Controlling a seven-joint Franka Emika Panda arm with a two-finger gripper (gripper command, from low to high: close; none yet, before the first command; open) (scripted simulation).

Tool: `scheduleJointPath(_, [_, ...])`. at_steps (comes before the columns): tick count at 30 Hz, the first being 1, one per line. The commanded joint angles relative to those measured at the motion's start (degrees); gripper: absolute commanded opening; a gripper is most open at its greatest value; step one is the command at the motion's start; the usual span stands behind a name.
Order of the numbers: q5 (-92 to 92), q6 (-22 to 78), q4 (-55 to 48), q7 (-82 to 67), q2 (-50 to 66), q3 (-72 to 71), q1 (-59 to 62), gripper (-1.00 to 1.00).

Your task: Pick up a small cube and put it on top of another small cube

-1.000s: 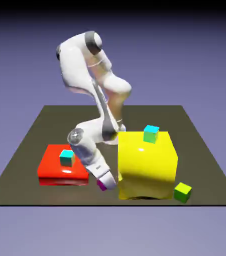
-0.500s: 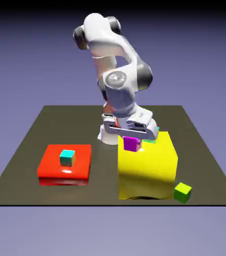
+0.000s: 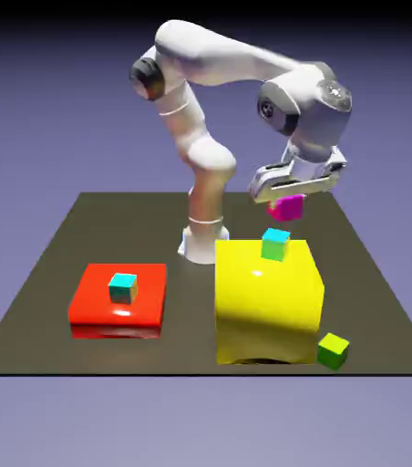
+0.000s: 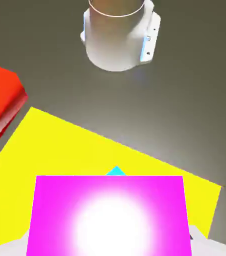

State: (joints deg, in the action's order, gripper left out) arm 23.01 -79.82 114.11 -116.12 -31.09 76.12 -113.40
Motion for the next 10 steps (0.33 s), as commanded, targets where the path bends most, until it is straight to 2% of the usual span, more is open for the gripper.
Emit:
scheduleJointPath(1, [-0.10,-0.02,0.00,0.02,0.00,0.00,0.00,-1.00])
scheduleJointPath(7, [3.04,-8.62,10.58,1.75,-2.33,0.92,2.88,-1.00])
scheduleJointPath(8, [3.04,-8.62,10.58,1.75,-2.33,0.92,2.88,1.00])
scheduleJointPath(10, [2.43,-6.93,8.51,1.41,-1.87,0.74,2.32,1.00])
